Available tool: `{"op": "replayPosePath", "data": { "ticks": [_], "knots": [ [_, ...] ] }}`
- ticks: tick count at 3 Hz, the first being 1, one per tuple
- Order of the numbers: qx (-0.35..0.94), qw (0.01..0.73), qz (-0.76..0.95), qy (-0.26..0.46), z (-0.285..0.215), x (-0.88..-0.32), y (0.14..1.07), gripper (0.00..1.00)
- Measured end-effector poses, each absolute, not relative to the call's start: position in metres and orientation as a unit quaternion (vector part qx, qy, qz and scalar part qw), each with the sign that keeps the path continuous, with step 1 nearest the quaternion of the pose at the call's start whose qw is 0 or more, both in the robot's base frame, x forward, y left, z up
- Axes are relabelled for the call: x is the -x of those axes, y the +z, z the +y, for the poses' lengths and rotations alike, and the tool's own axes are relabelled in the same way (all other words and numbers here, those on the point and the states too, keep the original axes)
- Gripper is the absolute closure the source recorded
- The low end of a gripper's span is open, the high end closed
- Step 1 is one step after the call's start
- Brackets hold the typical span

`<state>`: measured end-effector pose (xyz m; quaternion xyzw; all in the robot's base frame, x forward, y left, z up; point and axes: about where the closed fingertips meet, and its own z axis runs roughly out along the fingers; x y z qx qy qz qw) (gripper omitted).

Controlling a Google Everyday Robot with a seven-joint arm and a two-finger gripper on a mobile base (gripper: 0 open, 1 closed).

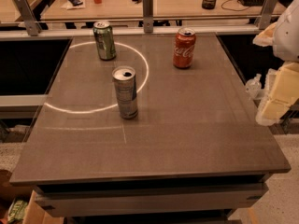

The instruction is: Knock green can over

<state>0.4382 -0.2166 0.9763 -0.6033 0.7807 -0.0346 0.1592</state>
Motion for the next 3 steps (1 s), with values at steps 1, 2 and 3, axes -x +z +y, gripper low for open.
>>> {"op": "replayPosePath", "data": {
  "ticks": [1, 2, 3],
  "knots": [
    [0.603, 0.159, 0.781, -0.035, -0.217, -0.438, 0.976, 0.00],
    [0.587, 0.205, 0.781, -0.056, -0.213, -0.445, 0.992, 0.00],
    [0.550, 0.266, 0.787, -0.091, -0.205, -0.439, 1.011, 0.00]
  ]
}}
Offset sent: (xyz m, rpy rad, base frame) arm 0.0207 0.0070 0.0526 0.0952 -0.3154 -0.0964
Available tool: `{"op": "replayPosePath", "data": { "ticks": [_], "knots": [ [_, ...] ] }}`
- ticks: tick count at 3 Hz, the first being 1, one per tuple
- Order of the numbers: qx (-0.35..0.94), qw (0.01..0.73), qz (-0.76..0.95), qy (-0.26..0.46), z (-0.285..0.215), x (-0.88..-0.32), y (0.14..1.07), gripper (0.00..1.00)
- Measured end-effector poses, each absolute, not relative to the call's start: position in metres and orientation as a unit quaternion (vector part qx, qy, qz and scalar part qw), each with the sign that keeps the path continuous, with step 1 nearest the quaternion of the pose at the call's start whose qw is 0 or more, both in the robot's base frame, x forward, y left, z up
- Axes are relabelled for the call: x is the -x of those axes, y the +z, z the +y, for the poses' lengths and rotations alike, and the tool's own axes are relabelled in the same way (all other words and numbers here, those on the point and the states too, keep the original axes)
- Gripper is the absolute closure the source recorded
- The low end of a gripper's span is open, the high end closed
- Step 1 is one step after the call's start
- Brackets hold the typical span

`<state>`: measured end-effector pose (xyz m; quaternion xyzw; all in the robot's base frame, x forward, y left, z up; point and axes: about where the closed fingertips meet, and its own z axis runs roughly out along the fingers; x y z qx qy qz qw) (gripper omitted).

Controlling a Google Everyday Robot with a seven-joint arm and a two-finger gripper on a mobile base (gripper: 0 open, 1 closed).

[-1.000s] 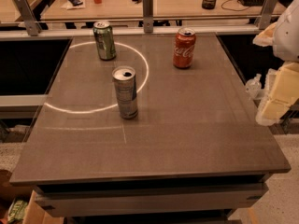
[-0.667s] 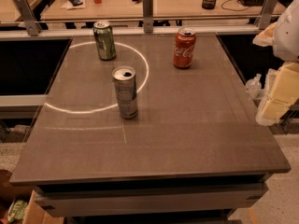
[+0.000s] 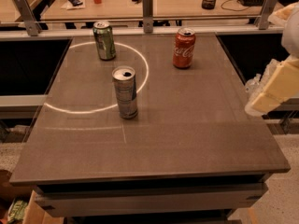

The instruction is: Knock green can over

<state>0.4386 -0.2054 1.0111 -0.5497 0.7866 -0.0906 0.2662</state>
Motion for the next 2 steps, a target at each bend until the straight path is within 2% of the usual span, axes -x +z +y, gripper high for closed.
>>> {"op": "replayPosePath", "data": {
  "ticks": [1, 2],
  "knots": [
    [0.499, 0.342, 0.788, -0.115, -0.198, -0.446, 1.042, 0.00],
    [0.451, 0.409, 0.786, -0.103, -0.196, -0.466, 1.069, 0.00]
  ]
}}
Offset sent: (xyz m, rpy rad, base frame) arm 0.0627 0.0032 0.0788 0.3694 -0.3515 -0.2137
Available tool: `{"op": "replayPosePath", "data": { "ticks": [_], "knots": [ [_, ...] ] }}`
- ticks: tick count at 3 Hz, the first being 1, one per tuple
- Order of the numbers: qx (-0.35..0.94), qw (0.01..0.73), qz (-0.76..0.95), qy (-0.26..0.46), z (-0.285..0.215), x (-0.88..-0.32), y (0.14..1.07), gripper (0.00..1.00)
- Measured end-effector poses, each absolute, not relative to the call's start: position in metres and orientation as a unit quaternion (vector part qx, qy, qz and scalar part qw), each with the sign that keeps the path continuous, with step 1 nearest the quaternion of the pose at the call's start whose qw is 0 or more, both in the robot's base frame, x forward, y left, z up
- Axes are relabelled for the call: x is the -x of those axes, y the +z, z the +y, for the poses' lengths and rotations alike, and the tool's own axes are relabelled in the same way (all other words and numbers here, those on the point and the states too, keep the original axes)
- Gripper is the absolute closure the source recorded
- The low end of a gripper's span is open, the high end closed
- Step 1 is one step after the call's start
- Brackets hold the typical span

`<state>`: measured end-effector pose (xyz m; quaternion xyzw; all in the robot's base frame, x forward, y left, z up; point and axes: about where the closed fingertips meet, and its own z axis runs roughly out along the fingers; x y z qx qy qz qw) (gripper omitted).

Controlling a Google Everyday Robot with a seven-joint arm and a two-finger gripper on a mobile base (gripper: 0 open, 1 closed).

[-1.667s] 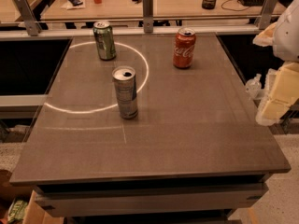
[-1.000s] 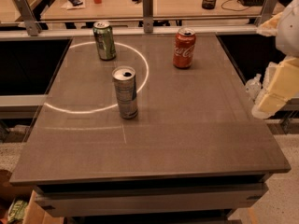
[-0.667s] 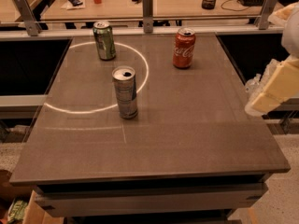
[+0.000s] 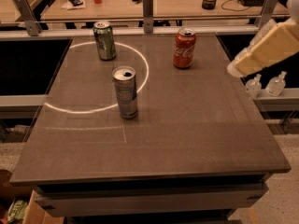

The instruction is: Knock green can over

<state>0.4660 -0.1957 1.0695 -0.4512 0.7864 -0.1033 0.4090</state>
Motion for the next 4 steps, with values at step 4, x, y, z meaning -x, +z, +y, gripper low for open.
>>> {"op": "replayPosePath", "data": {
  "ticks": [4],
  "knots": [
    [0.398, 0.559, 0.727, 0.035, -0.139, -0.630, 1.079, 0.00]
  ]
}}
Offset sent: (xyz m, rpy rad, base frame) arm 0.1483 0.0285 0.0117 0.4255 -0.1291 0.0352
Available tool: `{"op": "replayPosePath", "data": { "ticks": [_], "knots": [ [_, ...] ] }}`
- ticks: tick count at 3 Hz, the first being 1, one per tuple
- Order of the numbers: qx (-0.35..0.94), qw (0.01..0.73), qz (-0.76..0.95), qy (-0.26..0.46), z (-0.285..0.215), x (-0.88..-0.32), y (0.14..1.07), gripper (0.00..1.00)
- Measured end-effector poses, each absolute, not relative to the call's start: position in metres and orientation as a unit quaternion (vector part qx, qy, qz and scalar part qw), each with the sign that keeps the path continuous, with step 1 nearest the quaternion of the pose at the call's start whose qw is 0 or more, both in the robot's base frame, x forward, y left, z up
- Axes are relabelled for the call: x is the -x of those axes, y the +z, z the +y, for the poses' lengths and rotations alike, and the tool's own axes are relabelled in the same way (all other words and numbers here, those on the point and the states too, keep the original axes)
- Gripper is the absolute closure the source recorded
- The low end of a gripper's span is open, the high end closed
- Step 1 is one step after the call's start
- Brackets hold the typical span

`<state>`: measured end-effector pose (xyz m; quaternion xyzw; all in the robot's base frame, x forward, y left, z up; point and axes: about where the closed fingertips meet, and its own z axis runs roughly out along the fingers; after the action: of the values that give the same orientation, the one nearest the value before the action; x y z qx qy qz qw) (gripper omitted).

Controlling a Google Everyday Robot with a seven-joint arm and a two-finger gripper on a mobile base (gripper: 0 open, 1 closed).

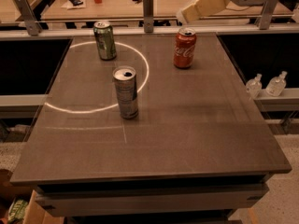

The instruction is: Knock green can over

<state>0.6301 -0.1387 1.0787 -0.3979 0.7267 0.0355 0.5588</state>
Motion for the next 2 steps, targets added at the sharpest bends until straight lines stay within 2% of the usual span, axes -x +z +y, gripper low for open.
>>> {"op": "replayPosePath", "data": {
  "ticks": [1, 2],
  "knots": [
    [0.414, 0.553, 0.722, 0.055, -0.1222, -0.6527, 1.0773, 0.00],
    [0.419, 0.549, 0.720, 0.059, -0.1180, -0.6513, 1.0793, 0.00]
  ]
}}
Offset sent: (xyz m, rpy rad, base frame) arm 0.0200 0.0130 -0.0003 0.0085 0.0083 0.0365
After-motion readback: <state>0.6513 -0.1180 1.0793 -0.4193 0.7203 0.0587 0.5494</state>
